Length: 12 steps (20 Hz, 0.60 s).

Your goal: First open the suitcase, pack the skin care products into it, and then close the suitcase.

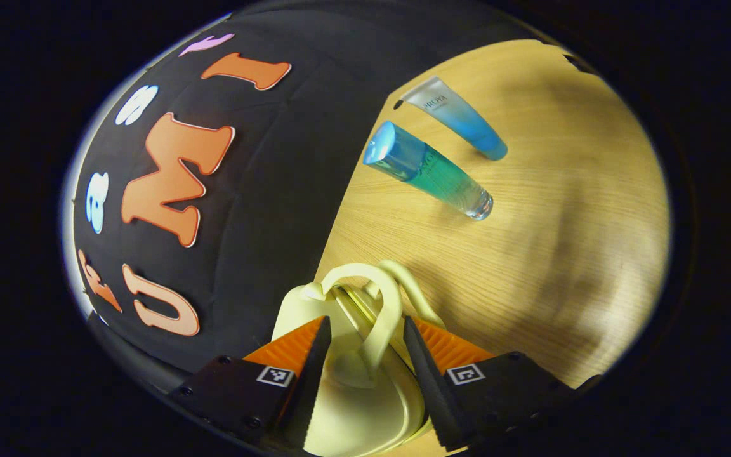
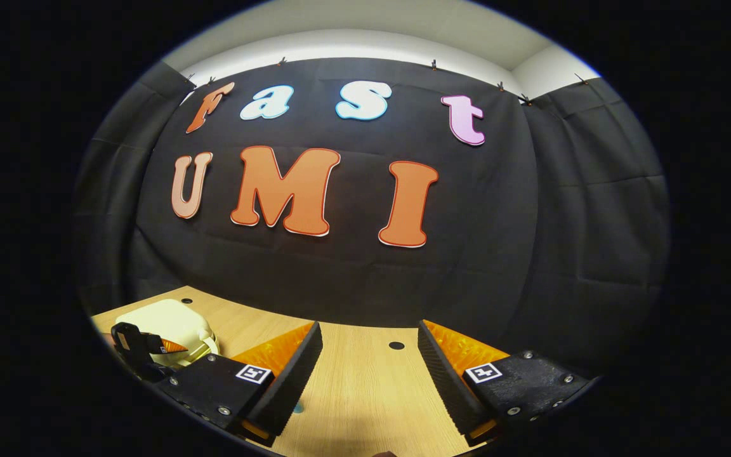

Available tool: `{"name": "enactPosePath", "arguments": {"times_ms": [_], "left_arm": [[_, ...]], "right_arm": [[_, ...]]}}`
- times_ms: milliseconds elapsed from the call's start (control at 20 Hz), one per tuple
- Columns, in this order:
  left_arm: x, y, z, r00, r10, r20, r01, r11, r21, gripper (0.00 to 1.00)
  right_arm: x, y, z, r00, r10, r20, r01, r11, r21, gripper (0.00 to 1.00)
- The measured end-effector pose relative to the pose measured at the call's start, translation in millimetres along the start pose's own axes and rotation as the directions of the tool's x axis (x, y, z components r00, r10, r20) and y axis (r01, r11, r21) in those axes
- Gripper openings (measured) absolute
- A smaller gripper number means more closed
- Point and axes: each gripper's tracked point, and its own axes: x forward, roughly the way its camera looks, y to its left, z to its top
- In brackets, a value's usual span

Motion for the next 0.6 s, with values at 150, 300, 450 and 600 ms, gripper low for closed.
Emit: {"name": "enactPosePath", "arguments": {"times_ms": [150,300,450,600], "left_arm": [[8,-2,3,1.000,0.000,0.002,0.000,0.998,0.071,0.30],[-4,6,8,1.000,-0.001,0.022,0.001,1.000,0.022,0.12],[-1,9,10,0.999,-0.007,0.043,0.012,0.994,-0.111,0.01],[-5,13,14,0.998,0.013,0.055,-0.003,0.983,-0.185,0.01]], "right_arm": [[0,-4,-1,1.000,0.005,0.003,-0.005,1.000,-0.001,0.95],[1,-8,-3,1.000,0.009,0.003,-0.009,1.000,0.002,0.95],[2,-11,-5,1.000,0.013,-0.002,-0.013,1.000,0.005,0.95],[3,-9,-4,1.000,0.024,0.000,-0.024,1.000,0.004,0.95]]}}
